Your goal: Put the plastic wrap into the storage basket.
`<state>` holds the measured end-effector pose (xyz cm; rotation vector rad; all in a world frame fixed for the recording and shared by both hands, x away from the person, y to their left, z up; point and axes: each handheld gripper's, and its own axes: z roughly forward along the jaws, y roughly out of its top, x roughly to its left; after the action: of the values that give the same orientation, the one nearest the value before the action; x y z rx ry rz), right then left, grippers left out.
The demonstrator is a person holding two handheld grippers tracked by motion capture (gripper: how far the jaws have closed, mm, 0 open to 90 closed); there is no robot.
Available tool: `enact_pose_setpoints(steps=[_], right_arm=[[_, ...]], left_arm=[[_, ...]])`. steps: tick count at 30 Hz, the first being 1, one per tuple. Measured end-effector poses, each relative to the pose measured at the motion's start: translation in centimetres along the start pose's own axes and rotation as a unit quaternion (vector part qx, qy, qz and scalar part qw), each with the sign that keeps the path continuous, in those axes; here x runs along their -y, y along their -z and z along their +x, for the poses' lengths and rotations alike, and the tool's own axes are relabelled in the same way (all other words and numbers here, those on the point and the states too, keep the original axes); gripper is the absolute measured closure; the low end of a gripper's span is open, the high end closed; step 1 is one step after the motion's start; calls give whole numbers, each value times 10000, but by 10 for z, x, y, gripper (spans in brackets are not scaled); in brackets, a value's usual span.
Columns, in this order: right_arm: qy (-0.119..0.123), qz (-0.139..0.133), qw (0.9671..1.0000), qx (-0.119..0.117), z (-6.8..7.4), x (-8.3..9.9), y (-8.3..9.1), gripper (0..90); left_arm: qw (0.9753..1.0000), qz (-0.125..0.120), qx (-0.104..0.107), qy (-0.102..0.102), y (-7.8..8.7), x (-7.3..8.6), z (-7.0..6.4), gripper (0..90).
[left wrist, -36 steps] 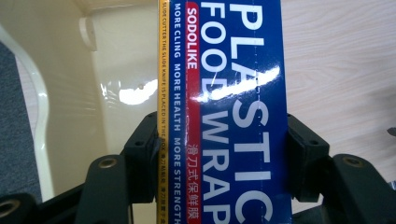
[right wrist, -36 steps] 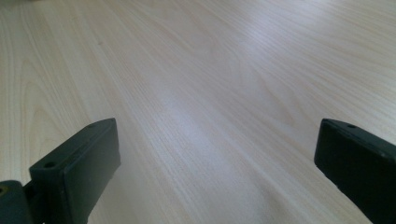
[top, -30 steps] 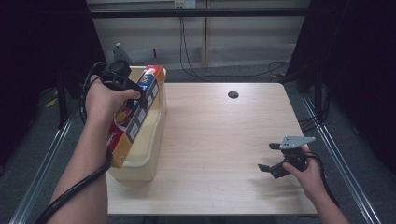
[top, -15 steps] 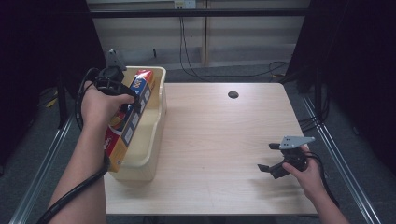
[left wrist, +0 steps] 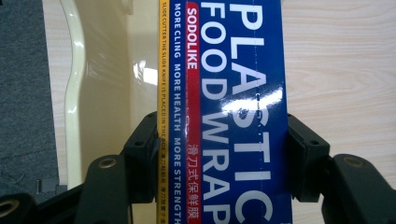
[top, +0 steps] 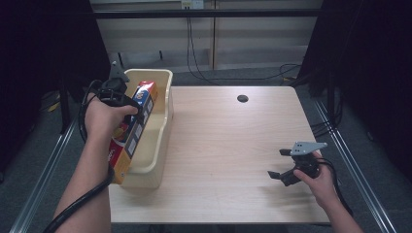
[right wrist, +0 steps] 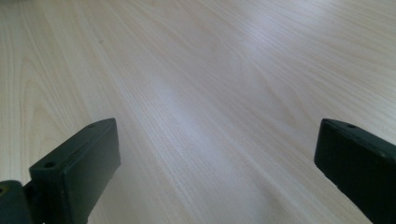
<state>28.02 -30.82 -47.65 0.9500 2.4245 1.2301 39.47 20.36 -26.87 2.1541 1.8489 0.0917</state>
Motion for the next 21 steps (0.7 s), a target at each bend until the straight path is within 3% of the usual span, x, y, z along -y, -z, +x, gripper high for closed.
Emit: enact_pose_setpoints(steps=[21], right_arm=[[35, 17, 10000, -14, 1, 0, -2, 0]], left_arm=[[9994, 243, 53, 222, -26, 6, 8, 403]])
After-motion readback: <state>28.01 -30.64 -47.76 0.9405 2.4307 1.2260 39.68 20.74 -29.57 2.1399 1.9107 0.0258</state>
